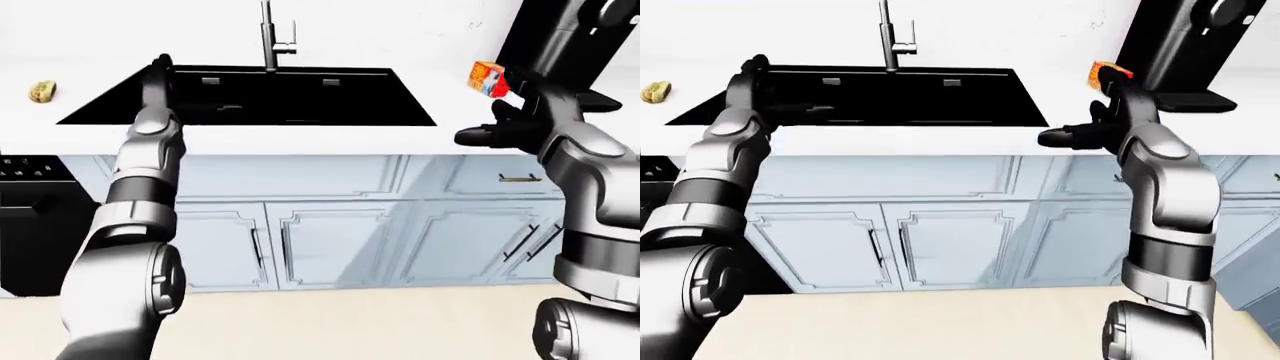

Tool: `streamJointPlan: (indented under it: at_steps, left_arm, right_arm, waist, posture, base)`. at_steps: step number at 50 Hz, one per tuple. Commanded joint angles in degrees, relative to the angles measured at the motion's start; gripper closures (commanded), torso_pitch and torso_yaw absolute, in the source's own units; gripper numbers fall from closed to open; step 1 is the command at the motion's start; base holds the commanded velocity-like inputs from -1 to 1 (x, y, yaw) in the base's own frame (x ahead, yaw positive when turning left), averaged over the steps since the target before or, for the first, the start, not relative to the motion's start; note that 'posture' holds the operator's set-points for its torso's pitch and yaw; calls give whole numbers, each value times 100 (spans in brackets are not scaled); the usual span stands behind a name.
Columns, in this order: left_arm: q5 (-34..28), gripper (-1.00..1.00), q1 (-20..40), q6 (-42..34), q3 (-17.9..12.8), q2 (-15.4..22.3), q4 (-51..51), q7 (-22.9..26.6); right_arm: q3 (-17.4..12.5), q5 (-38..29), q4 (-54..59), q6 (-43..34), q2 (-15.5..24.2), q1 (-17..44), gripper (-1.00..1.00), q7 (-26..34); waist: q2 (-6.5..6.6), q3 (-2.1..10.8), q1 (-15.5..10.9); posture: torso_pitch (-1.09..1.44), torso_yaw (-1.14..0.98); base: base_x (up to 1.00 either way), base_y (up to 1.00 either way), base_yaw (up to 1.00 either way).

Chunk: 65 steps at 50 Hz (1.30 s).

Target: Turn the sink spout to the right.

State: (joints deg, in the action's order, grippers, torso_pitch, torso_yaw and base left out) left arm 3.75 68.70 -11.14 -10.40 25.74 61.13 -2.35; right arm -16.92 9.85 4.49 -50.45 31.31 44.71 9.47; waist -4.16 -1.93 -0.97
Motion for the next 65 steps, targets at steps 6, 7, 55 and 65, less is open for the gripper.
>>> streamJointPlan:
  at_steps: [6,7,55,65]
  left_arm:
    - [18,-100,372,197,-78,291,134,28]
    - [10,-100,381,217,-83,328,180,26]
    - [-115,-100,930,21,-245,1140,568,113]
    - [-120,-100,906,29,-241,1137,568,127]
  right_arm:
    - [-14,11,-113,157,13,62,-100,-6]
    - [9,-1,-138,152,4,29,-100,0]
    - [-72,109,-480,-79,99,-14,-100,62]
    - [-85,107,-498,-70,82,-35,-100,78]
  waist:
    - [123,125,79]
    - [177,117,95]
    - [-86,129,-63]
    - [315,82,137]
  posture:
    - [0,0]
    - [0,0]
    - [0,0]
    - [0,0]
  base:
    - [46,0,0]
    - [46,0,0]
    - [23,0,0]
    - [54,0,0]
